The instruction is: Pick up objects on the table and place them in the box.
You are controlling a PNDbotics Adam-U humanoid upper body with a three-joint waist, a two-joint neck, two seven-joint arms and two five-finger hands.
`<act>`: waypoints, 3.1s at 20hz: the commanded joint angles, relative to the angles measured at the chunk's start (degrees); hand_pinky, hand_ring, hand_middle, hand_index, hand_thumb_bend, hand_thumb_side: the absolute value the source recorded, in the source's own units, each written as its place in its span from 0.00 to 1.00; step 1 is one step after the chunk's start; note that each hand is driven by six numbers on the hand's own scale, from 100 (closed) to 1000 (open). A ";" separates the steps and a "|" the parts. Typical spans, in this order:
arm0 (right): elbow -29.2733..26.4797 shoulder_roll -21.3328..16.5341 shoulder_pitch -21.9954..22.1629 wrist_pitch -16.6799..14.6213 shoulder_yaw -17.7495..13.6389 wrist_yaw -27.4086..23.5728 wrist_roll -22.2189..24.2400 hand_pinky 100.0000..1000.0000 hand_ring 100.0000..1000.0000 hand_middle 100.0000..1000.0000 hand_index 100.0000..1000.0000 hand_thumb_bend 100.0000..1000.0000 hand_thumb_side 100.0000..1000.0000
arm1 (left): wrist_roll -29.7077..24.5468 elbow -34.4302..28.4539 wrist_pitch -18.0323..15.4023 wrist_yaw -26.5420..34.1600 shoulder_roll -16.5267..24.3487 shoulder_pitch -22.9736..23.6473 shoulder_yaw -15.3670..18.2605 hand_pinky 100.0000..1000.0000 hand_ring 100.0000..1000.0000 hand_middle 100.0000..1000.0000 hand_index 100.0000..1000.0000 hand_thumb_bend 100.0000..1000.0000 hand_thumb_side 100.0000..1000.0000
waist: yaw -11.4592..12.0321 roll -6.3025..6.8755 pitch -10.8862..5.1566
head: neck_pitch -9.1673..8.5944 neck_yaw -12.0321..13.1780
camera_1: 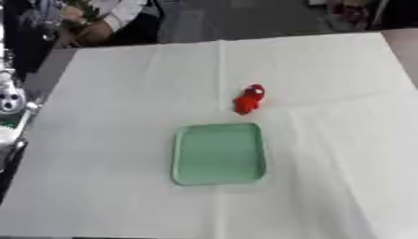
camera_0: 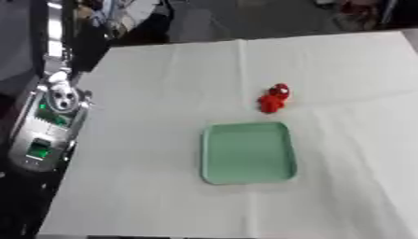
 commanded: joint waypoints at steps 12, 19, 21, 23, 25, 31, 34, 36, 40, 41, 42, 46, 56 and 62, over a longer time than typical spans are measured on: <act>1.88 -12.76 -13.04 14.43 8.53 11.90 12.02 0.73 0.01 0.49 0.81 0.05 0.84 | -0.23 -1.01 -0.23 0.08 1.20 -0.17 0.10 0.41 0.56 0.69 0.82 0.46 0.76 | 0.79 -0.74 -0.76 | -0.04 -8.51; 15.36 -11.09 -21.66 10.88 13.61 14.19 15.42 0.84 0.03 0.55 0.87 0.15 0.86 | -0.12 -1.01 -0.28 0.15 0.69 -0.38 0.05 0.40 0.56 0.68 0.82 0.46 0.76 | 1.24 -0.59 -0.34 | -0.04 -9.43; 19.96 -9.74 -23.72 9.38 14.48 15.36 15.59 0.85 0.03 0.54 0.86 0.20 0.87 | -0.09 -1.01 -0.35 0.18 0.48 -0.58 0.05 0.41 0.56 0.68 0.82 0.46 0.76 | 1.51 -0.52 -0.28 | -0.04 -9.63; 24.21 -8.33 -25.43 7.62 15.18 16.55 15.66 0.86 0.01 0.54 0.87 0.23 0.88 | -0.08 -1.01 -0.43 0.23 0.27 -0.83 0.02 0.41 0.56 0.68 0.82 0.46 0.76 | 1.75 -0.43 -0.20 | -0.04 -9.82; 27.70 -7.24 -27.05 5.82 15.97 18.44 16.31 0.86 0.00 0.55 0.88 0.25 0.90 | -0.15 -1.01 -0.52 0.31 0.07 -1.09 -0.08 0.40 0.56 0.68 0.82 0.46 0.76 | 1.95 -0.39 -0.11 | -0.04 -10.00; 36.04 -4.50 -30.35 1.69 17.05 21.95 18.14 0.84 0.00 0.46 0.84 0.26 0.91 | -0.45 -1.01 -0.82 0.65 -1.02 -2.32 -0.32 0.41 0.56 0.68 0.82 0.46 0.76 | 2.84 -0.10 0.25 | -0.18 -10.51; 39.53 -3.52 -30.54 0.92 16.72 23.15 17.11 0.85 0.00 0.47 0.84 0.26 0.91 | -0.51 -1.01 -1.17 0.76 -1.76 -3.33 -0.41 0.41 0.56 0.68 0.82 0.46 0.75 | 3.49 0.14 0.61 | -0.61 -10.72; 41.77 -2.71 -30.65 0.54 16.42 24.97 16.70 0.85 0.00 0.48 0.84 0.28 0.90 | -0.53 -1.01 -1.30 0.83 -2.13 -3.74 -0.45 0.41 0.56 0.68 0.82 0.46 0.75 | 3.82 0.18 0.84 | -0.79 -10.72; 45.81 -0.74 -31.20 -0.59 16.11 29.14 16.62 0.85 0.00 0.45 0.84 0.31 0.89 | -0.62 -1.01 -1.53 1.01 -2.55 -4.33 -0.61 0.41 0.56 0.68 0.82 0.46 0.75 | 4.33 0.21 1.13 | -1.49 -11.21; 46.81 -0.09 -31.34 -0.92 16.08 30.43 16.73 0.85 0.00 0.44 0.84 0.32 0.89 | -0.68 -1.01 -1.57 1.06 -2.61 -4.47 -0.66 0.41 0.56 0.68 0.82 0.46 0.75 | 4.49 0.21 1.17 | -1.68 -11.42; 47.85 0.67 -31.44 -1.27 15.97 31.81 16.74 0.85 0.00 0.44 0.84 0.32 0.89 | -0.74 -1.01 -1.58 1.10 -2.64 -4.55 -0.71 0.41 0.56 0.68 0.82 0.46 0.75 | 4.61 0.22 1.17 | -1.82 -11.55; 51.67 4.54 -30.85 -2.62 15.62 35.63 16.02 0.86 0.00 0.45 0.85 0.40 0.85 | -1.01 -1.01 -1.67 1.24 -2.87 -4.90 -0.88 0.41 0.56 0.68 0.82 0.45 0.76 | 5.08 0.31 1.18 | -2.74 -12.40; 46.26 7.00 -25.99 -8.64 19.51 36.90 15.45 0.86 0.00 0.47 0.82 0.53 0.80 | -1.01 -1.01 -1.68 1.16 -2.74 -5.27 -0.77 0.41 0.56 0.68 0.82 0.45 0.75 | 5.38 0.04 1.14 | -2.24 -12.21; 41.06 5.20 -24.99 -9.08 22.57 36.37 17.82 0.81 0.00 0.51 0.85 0.57 0.79 | -1.15 -1.01 -1.37 1.04 -1.97 -4.71 -0.79 0.41 0.56 0.68 0.82 0.45 0.75 | 4.91 -0.29 0.78 | -1.41 -11.58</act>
